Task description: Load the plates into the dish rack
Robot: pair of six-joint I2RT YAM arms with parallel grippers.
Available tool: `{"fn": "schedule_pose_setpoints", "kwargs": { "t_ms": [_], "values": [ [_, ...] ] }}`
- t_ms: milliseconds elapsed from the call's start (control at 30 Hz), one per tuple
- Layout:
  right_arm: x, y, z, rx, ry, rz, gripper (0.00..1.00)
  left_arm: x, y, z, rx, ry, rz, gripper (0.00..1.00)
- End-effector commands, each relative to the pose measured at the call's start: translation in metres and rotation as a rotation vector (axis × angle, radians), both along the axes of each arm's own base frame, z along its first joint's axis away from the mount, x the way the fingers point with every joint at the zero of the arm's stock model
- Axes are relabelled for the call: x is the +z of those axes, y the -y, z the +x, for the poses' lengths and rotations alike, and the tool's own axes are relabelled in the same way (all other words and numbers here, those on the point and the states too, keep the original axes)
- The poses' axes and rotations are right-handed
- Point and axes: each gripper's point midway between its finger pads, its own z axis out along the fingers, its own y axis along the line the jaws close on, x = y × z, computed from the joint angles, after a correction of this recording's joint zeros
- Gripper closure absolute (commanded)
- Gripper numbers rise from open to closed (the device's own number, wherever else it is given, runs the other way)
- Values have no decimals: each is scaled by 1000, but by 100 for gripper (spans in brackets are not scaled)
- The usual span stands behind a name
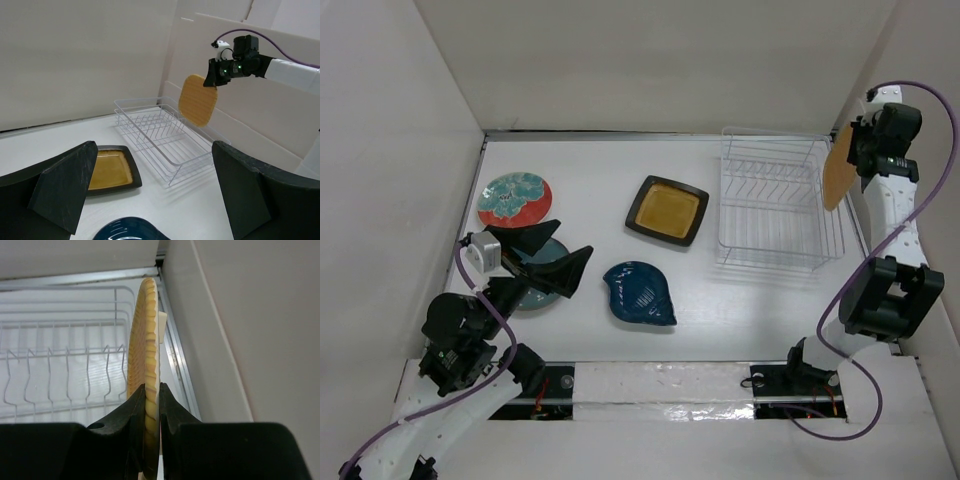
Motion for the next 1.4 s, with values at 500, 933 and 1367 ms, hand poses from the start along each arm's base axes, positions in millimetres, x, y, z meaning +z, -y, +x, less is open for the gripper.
{"fn": "schedule_pose_setpoints", "kwargs": {
  "t_ms": [500,933,1367],
  "values": [
    [87,-23,30,89,272,-130,100,26,-5,-9,-6,63,-41,1],
    [58,-16,33,81,236,-142,100,23,-1,-7,-16,55,-34,1],
    [12,-18,37,68,179,-137,100,21,0,-6,-15,49,-32,1]
  ]
}}
